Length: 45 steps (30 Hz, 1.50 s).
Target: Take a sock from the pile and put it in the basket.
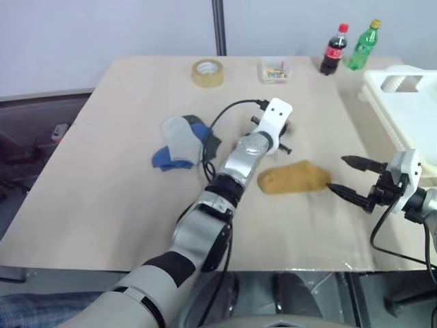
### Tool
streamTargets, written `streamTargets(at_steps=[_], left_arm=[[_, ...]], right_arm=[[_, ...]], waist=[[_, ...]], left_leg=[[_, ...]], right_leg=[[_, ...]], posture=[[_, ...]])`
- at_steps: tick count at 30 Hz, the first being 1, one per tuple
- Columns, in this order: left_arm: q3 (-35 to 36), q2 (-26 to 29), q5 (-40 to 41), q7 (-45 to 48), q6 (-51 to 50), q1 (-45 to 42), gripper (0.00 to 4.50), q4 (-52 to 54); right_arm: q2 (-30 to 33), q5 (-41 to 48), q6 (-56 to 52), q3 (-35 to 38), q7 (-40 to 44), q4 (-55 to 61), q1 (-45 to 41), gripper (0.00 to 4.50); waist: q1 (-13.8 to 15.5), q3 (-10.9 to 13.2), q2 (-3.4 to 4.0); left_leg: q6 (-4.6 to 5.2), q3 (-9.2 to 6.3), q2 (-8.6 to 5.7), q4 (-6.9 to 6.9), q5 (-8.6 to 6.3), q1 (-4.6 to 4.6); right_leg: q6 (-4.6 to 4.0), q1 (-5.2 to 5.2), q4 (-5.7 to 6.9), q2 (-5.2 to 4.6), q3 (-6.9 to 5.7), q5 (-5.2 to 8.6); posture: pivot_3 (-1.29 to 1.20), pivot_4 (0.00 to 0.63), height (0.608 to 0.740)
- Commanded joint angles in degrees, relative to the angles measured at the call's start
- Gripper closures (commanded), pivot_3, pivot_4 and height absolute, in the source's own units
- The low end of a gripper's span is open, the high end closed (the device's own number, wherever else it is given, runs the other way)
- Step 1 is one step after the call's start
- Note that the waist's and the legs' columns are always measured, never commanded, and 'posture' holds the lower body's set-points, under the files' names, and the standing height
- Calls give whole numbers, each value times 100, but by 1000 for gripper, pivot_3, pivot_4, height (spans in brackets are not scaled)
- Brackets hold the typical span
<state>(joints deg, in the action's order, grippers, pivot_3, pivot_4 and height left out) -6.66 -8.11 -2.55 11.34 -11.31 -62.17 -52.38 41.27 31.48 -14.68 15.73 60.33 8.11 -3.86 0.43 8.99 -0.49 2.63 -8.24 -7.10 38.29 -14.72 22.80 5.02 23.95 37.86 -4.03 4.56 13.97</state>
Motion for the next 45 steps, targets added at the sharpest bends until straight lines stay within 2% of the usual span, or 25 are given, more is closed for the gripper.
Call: streamTargets(at_steps=[1,6,7,11,14,17,21,25,30,38,45], left_arm=[[28,-501,62,-86,341,-299,4438,-275],[116,-726,365,209,502,-339,4438,-414],[124,-746,426,279,537,-333,3811,-382],[35,-793,543,507,695,-264,2367,-119],[-186,-761,621,900,658,-44,859,378],[-403,-530,661,1195,417,285,859,1117],[-176,63,862,1076,-364,697,859,2242],[93,858,941,1127,-1455,1391,859,3342],[266,1568,956,1199,-1855,2230,859,3837],[553,1694,1109,1060,-2084,2726,859,4236],[470,1716,1111,1091,-2203,3022,859,4390]], right_arm=[[22,53,117,208,-86,242,42,0],[57,31,200,346,-174,241,148,0],[61,12,229,378,-195,221,164,0],[81,-53,323,409,-273,89,162,0],[49,-139,359,342,-334,31,106,0],[-4,-257,370,240,-438,-24,4,0],[-63,-537,214,-46,-754,-137,-310,0],[-301,-793,-35,-558,-1049,-331,-940,0],[-675,-1466,-306,-1317,-1413,-1316,-2094,0],[-1747,-1939,-1044,-1808,-2114,-3234,-3940,0],[-2236,-2180,-1314,-1765,-2605,-4348,-4551,0]], waist=[[13,0,0],[42,1,-1],[44,1,-1],[41,1,-1],[40,1,-1],[34,0,0],[-10,-2,4],[-125,-3,7],[-176,-6,11],[-34,-5,8],[-131,-6,10]], left_leg=[[0,0,0,0,0,0],[1,0,-6,3,0,2],[1,-1,-6,3,0,2],[0,-2,-6,3,0,3],[0,-1,-6,3,0,3],[0,-1,-6,3,0,3],[0,1,-2,2,1,-3],[-6,3,3,3,5,-8],[-11,3,4,2,8,-9],[-10,-16,-8,6,9,9],[-10,-9,-8,3,9,9]], right_leg=[[0,0,1,0,-1,0],[0,-1,1,0,-1,0],[0,-1,0,-1,-1,0],[0,-1,0,-1,-2,0],[0,-1,1,0,-1,0],[0,-1,0,0,-1,0],[0,0,4,1,6,0],[-1,2,15,4,8,0],[-2,5,18,5,8,-1],[-4,7,4,-2,-26,-1],[-6,16,8,-9,-52,-1]], posture=[[0,150,739],[0,150,739],[0,150,739],[0,150,739],[0,150,739],[0,150,739],[0,150,739],[0,150,739],[0,150,739],[0,150,739],[0,150,739]])
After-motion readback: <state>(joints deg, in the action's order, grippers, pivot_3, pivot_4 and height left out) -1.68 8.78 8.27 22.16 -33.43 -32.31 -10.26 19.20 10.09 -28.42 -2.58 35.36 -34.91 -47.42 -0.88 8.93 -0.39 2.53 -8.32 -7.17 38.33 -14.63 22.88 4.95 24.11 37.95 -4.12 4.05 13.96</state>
